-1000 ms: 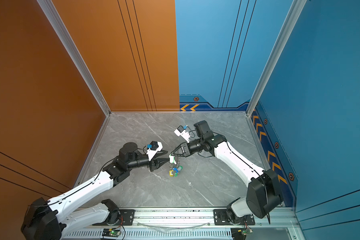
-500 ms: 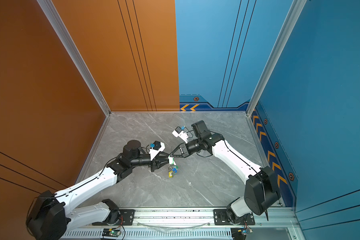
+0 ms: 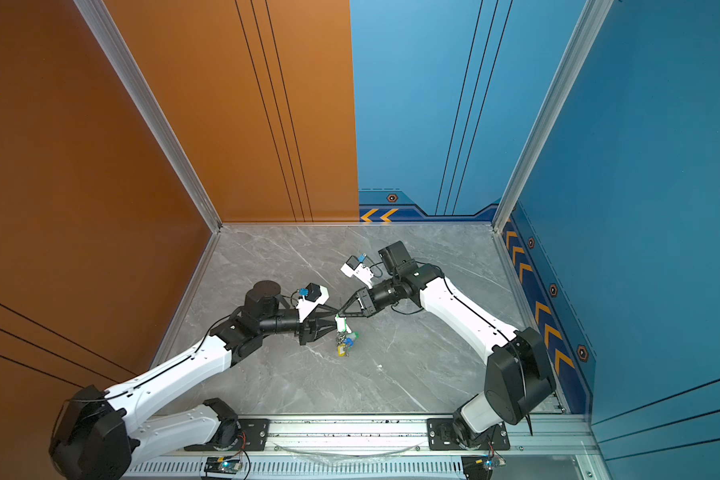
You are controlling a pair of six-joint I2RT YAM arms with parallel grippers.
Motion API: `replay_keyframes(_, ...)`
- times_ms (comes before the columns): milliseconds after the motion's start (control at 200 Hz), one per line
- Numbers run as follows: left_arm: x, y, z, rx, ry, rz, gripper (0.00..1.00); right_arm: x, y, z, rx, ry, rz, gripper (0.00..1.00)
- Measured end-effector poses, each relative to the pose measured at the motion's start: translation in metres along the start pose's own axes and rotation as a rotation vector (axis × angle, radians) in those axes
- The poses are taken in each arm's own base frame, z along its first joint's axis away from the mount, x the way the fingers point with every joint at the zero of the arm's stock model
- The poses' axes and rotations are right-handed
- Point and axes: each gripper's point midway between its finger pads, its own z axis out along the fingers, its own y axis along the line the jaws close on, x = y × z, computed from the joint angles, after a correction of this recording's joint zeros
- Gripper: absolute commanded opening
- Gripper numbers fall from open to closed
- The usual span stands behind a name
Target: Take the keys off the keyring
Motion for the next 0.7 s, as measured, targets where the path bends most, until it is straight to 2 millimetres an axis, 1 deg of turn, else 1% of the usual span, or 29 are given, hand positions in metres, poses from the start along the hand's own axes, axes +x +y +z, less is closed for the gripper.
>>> replay_keyframes(175,-0.003,0.002,-0.01,-0.019,0.001,-0.001,0.45,0.001,-0.001,0.001,0.003,0.005,-0.007,0.0)
replay_keyframes(245,-0.003,0.002,-0.011,-0.017,0.008,-0.005,0.45,0.002,0.0,0.002,0.002,0.01,-0.007,0.0)
replay_keyframes(581,0.005,0.001,-0.004,0.021,0.057,-0.045,0.43,0.005,0.0,0.006,0.002,0.037,-0.007,0.0)
replay_keyframes(701,0.006,0.001,-0.004,0.02,0.063,-0.046,0.38,0.007,0.001,0.008,-0.001,0.048,-0.002,0.0)
